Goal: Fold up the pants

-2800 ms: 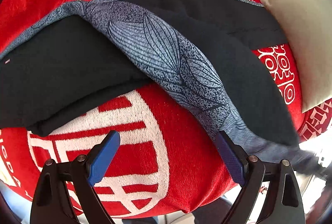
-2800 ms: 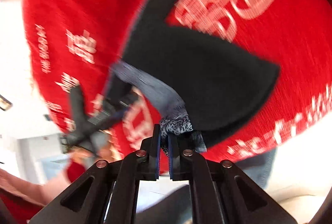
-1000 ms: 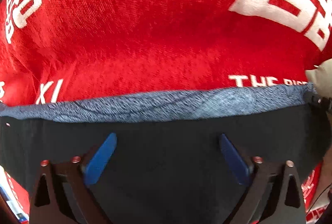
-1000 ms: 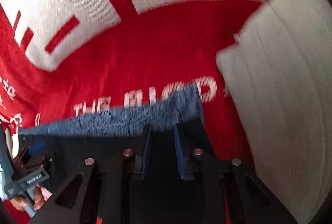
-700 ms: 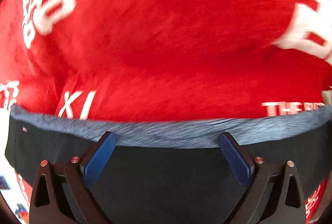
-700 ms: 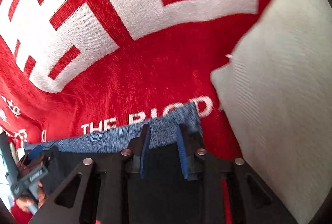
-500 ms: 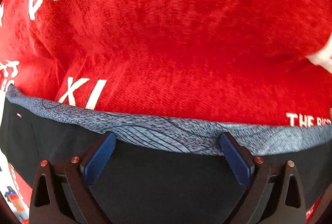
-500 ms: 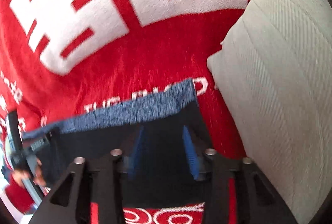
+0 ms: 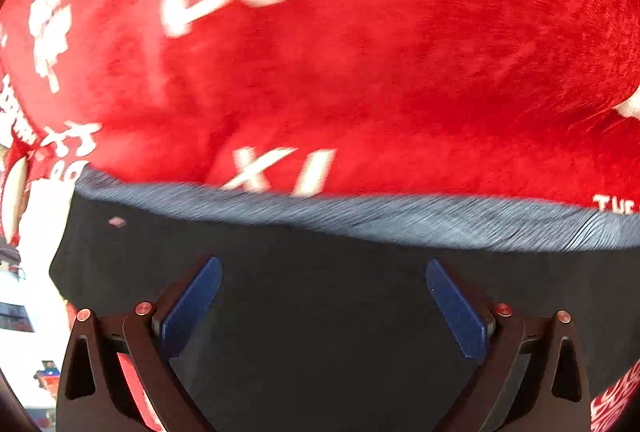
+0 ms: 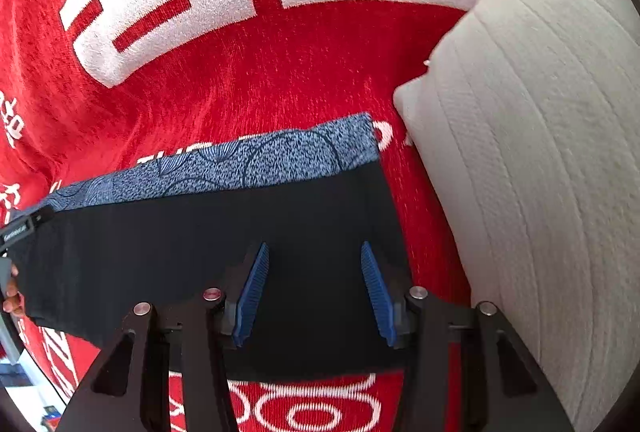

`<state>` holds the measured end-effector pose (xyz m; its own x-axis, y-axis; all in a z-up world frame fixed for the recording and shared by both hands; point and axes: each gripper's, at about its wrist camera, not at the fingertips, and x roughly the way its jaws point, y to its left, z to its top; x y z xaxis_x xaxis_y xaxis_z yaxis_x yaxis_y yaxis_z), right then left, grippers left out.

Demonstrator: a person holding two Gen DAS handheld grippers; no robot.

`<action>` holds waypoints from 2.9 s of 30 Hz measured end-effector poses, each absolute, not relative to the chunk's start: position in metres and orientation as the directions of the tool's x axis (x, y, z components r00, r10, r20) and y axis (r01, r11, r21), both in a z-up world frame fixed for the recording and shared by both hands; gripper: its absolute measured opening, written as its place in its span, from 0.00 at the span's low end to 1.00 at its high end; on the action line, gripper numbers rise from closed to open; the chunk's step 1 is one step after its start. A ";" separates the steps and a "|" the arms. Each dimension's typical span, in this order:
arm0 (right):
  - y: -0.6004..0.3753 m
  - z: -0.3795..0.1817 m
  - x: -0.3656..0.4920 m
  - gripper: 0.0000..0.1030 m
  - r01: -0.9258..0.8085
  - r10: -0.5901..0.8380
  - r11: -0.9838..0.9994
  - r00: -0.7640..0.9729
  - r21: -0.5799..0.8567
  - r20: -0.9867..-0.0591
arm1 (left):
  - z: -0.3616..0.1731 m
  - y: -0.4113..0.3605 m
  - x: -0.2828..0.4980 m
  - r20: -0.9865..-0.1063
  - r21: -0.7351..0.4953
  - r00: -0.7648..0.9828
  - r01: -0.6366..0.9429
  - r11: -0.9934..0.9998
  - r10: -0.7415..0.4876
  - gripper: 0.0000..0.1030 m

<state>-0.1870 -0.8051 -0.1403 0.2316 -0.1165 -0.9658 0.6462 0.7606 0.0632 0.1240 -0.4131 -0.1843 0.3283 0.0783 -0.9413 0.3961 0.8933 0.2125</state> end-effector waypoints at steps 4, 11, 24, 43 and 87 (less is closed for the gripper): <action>-0.792 -0.131 -0.199 0.54 0.666 -0.126 0.744 0.208 0.047 -0.970 | -0.175 -0.380 0.116 -0.943 0.225 0.313 0.359 0.906 0.110 1.00; -0.749 -0.121 -0.213 0.61 0.696 -0.060 0.709 0.222 0.115 -0.973 | -0.186 -0.349 0.074 -0.965 0.192 0.237 0.346 0.918 0.112 1.00; -0.654 -0.118 -0.209 0.62 0.719 0.006 0.671 0.238 0.181 -0.971 | -0.180 -0.315 0.057 -0.979 0.077 0.201 0.439 0.895 -0.015 1.00; -0.459 -0.176 -0.075 0.62 0.572 0.356 0.589 0.450 0.571 -0.819 | -0.197 -0.223 0.130 -0.981 0.012 0.176 0.453 0.891 -0.076 1.00; -0.489 -0.143 -0.109 0.24 0.641 0.214 0.627 0.404 0.442 -0.889 | -0.182 -0.241 0.120 -0.968 0.022 0.216 0.583 0.812 -0.130 1.00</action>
<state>-0.1094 -0.4891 -0.1432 0.4036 0.2143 -0.8895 0.6414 0.6271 0.4421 0.1200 -0.2411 -0.1816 0.2164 -0.1296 -0.9677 0.5832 0.8120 0.0217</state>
